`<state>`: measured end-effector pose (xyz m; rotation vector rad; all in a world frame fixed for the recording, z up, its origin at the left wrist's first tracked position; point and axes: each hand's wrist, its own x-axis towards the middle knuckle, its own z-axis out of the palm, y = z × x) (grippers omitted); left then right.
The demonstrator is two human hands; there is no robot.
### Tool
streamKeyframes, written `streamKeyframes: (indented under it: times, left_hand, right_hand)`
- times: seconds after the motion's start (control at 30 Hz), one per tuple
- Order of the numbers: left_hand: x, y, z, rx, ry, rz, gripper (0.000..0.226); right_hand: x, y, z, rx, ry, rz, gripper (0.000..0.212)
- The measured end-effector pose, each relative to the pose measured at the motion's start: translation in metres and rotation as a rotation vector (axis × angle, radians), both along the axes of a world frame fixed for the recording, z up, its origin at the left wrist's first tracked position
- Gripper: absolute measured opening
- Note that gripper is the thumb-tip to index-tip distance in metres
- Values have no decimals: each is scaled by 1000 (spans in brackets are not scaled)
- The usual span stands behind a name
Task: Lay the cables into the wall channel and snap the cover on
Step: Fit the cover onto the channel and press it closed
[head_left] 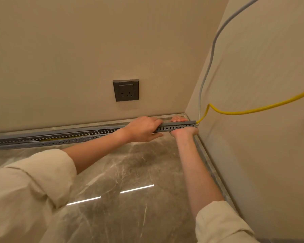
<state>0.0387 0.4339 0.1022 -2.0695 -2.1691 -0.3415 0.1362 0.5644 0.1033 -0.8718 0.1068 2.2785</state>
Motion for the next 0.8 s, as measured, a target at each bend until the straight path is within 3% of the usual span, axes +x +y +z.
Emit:
streamKeyframes:
  times: [0.27, 0.43, 0.53, 0.67, 0.8]
  left_hand:
    - [16, -12, -10, 149, 46, 80, 23]
    - [19, -14, -16, 218, 93, 82, 21]
    - [17, -14, -21, 224, 84, 88, 25]
    - [7, -13, -20, 111, -98, 113, 36]
    - [-11, -20, -21, -160, -330, 237, 37]
  right_hand:
    - [0, -4, 5, -24, -198, -46, 43]
    - [0, -1, 0, -10, -165, -61, 44]
    - [0, 3, -9, -4, -44, -48, 44]
    - [4, 8, -31, 7, 125, 39, 43]
    - [5, 18, -48, -31, 91, 71, 51]
